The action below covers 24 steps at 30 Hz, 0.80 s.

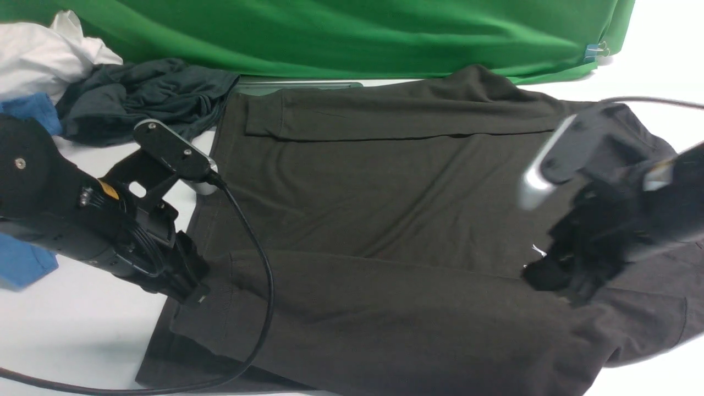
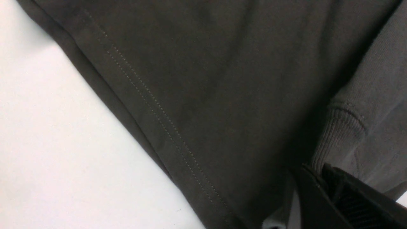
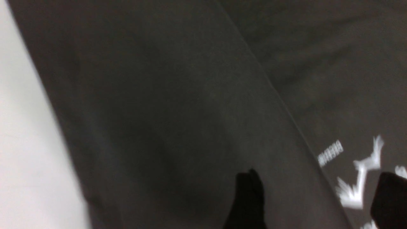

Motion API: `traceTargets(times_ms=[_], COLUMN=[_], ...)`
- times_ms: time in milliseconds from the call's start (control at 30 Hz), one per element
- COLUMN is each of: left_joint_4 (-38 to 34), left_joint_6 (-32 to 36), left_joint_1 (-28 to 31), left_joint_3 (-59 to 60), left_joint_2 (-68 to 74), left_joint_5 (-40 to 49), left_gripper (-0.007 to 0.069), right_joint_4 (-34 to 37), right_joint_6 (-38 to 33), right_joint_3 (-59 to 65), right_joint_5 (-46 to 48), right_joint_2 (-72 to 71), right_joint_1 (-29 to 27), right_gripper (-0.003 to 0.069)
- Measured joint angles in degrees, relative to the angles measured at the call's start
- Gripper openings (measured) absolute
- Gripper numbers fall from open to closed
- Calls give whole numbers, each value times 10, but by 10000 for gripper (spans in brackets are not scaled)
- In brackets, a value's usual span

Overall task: Fold a long-sleeved shirt on a white desktop.
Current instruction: 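Fold the left side of the black T-shirt inward over its body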

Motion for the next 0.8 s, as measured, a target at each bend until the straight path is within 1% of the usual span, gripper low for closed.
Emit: traceTargets(times_ms=[67,100,167,300,467,600,733,800], left_joint_4=[0,0,0,0,0,0,0,0], left_joint_6=[0,0,0,0,0,0,0,0], left_joint_1=[0,0,0,0,0,0,0,0], left_joint_3=[0,0,0,0,0,0,0,0], left_joint_2=[0,0,0,0,0,0,0,0], left_joint_5=[1,1,7,11,13,13,15,15], left_gripper=[36,36,36,36,36,36,36,36], right_joint_4=[32,35,57,68,73,85,97,102], right_joint_6=[-76,-76,-119,-159,-185,-216,-225,-226], right_joint_3=[-16,-18,-45,-91,-124,-130,-130,-130], right_joint_5=[-12,-12,-13,-7,16,27,39,47], right_joint_2=[65,65,124,189,223,241,254,259], right_joint_1=[0,0,0,0,0,0,0,0], right_gripper=[496,496,507,511,501,428,391,356])
